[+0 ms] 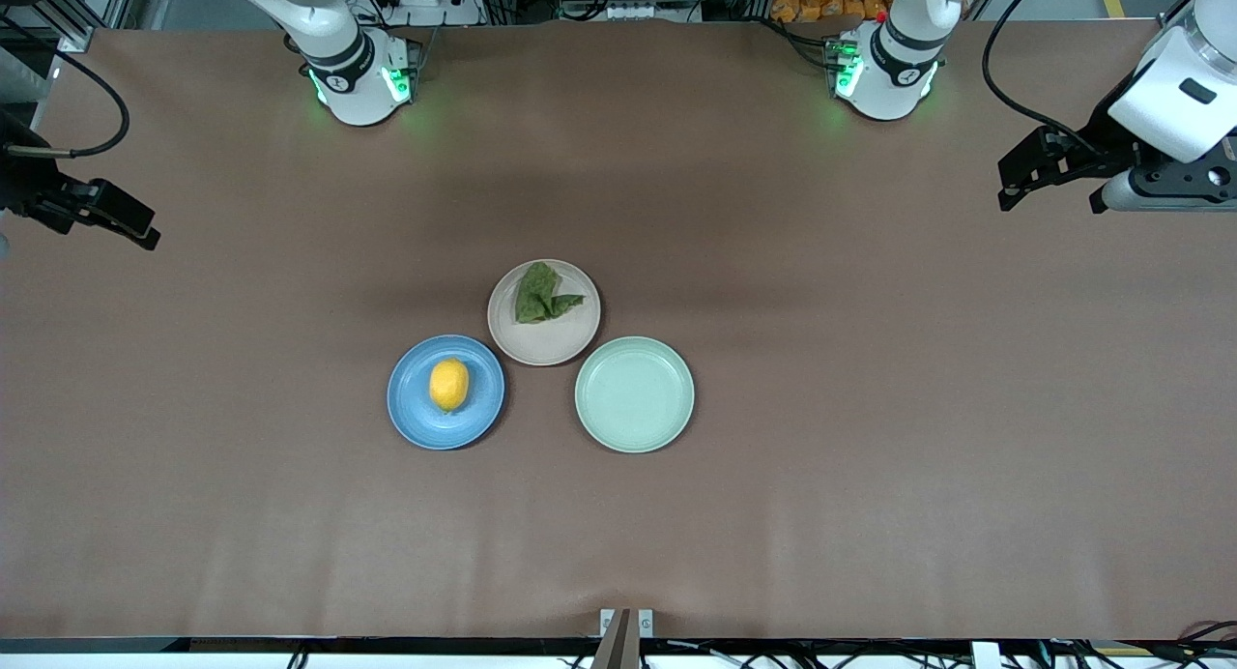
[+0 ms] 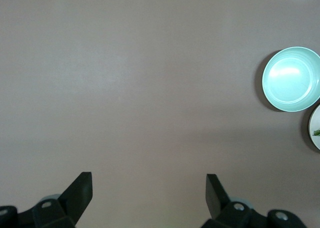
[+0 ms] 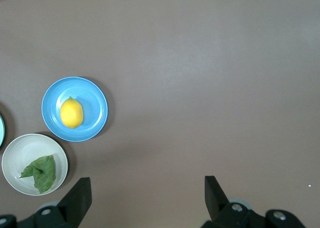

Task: Place lemon and lettuce in plates

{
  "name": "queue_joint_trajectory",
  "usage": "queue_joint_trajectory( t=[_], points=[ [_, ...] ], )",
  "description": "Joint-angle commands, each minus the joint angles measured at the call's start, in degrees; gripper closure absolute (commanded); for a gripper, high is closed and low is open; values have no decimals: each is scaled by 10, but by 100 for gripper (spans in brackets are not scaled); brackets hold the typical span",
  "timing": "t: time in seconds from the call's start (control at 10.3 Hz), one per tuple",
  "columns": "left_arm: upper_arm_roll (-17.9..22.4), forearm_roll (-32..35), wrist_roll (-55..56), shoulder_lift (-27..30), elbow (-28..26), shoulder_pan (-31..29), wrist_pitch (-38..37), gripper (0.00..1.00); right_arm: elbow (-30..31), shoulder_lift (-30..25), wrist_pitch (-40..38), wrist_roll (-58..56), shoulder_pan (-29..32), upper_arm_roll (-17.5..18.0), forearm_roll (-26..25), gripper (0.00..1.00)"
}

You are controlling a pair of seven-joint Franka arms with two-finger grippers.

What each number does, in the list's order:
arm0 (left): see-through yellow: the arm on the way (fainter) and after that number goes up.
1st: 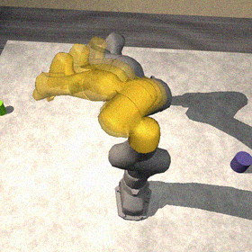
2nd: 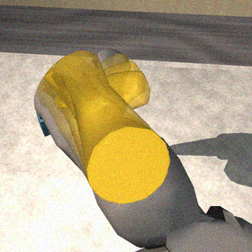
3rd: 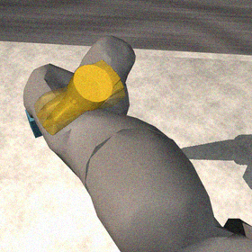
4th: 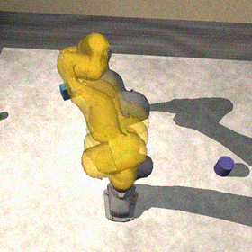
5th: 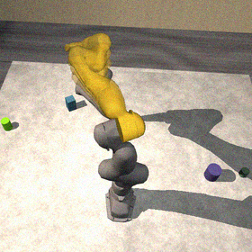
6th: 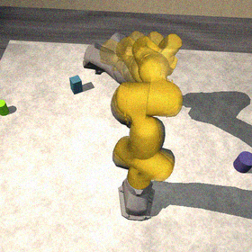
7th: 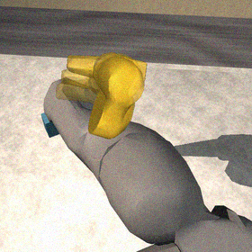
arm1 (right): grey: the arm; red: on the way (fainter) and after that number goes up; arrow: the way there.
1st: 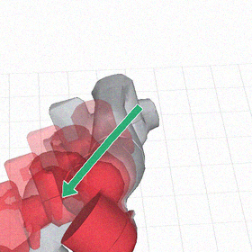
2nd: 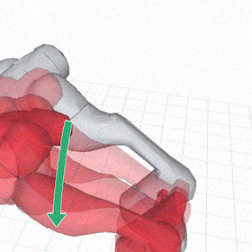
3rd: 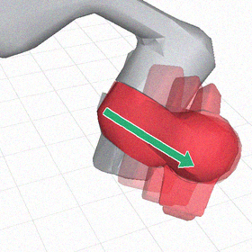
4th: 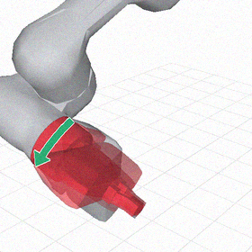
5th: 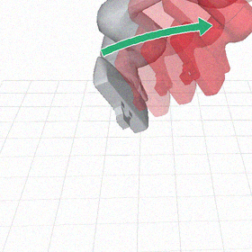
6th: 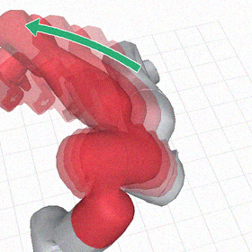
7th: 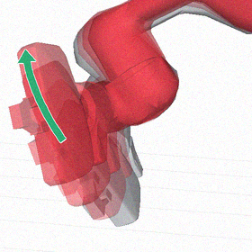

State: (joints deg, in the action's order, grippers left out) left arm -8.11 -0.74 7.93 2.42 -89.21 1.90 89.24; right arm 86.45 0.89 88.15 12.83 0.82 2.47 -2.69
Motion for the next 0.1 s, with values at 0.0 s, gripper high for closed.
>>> queue_joint_trajectory(
  t=[0.0],
  points=[
    [-3,1,10,1,-1,-4,4,0,-11,1,-11,3,5,3,9,0]
  ],
)
